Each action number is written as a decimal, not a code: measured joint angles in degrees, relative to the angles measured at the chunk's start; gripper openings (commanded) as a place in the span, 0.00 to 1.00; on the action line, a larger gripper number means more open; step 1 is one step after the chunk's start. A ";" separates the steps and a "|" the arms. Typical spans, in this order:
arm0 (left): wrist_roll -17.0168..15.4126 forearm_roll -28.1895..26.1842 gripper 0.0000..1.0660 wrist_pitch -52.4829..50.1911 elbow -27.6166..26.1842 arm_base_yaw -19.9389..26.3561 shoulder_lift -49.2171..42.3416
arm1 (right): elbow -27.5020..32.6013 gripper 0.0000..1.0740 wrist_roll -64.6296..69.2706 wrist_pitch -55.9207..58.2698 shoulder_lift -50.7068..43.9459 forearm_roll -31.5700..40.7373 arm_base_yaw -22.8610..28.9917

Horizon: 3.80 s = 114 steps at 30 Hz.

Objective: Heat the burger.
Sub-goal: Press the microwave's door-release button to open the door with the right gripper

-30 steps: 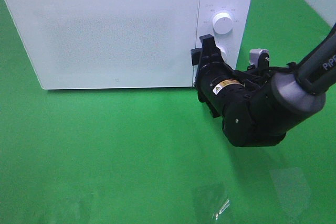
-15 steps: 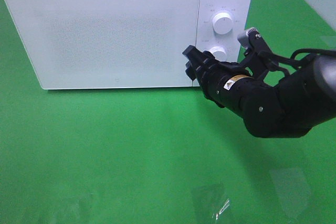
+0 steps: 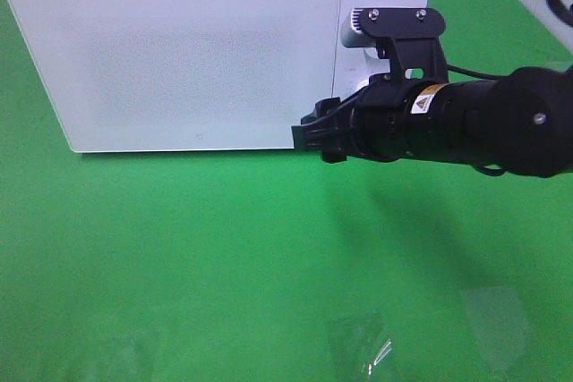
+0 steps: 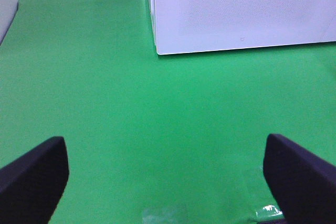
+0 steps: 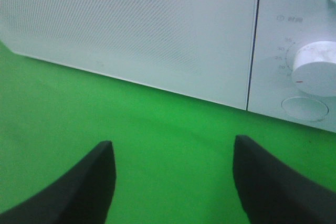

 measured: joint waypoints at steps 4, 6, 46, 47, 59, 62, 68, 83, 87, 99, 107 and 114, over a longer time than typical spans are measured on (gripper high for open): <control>0.00 0.00 0.87 0.00 0.00 0.00 0.00 | -0.06 0.58 -0.74 10.03 -4.35 -4.98 -1.95; 0.00 0.00 0.87 0.00 0.00 0.00 0.00 | -0.34 0.58 -0.86 15.53 -6.65 -6.65 -2.98; 0.00 0.00 0.87 0.00 0.00 0.00 0.00 | -0.40 0.74 7.62 64.80 -45.32 -28.30 -5.39; 0.00 0.00 0.87 0.00 0.00 0.00 0.00 | 1.09 0.73 8.19 64.86 -49.39 -29.39 -5.39; 0.00 0.00 0.87 0.00 0.00 0.00 0.00 | 8.25 0.71 12.32 70.53 -67.32 -29.91 -17.13; 0.00 0.00 0.87 0.00 0.00 0.00 0.00 | 9.17 0.71 12.32 71.10 -70.19 -29.91 -19.77; 0.00 0.00 0.87 0.00 0.00 0.00 0.00 | 12.03 0.71 12.32 73.28 -79.30 -27.04 -25.84; 0.00 0.00 0.87 -0.06 0.00 0.00 0.00 | 12.03 0.71 12.32 73.74 -92.36 -25.78 -30.54; 0.00 0.00 0.87 -0.06 0.00 0.00 0.00 | 12.03 0.71 12.32 73.74 -92.82 -25.78 -30.65; 0.00 0.00 0.87 -0.06 0.00 0.00 0.00 | 12.03 0.71 12.32 73.74 -92.82 -25.50 -30.65; 0.00 0.00 0.87 -0.06 0.00 0.00 0.00 | 12.03 0.71 12.32 73.68 -92.82 -25.44 -30.65; 0.00 0.00 0.87 -0.06 0.00 0.00 0.00 | 11.06 0.71 12.38 68.35 -91.85 -25.44 -30.65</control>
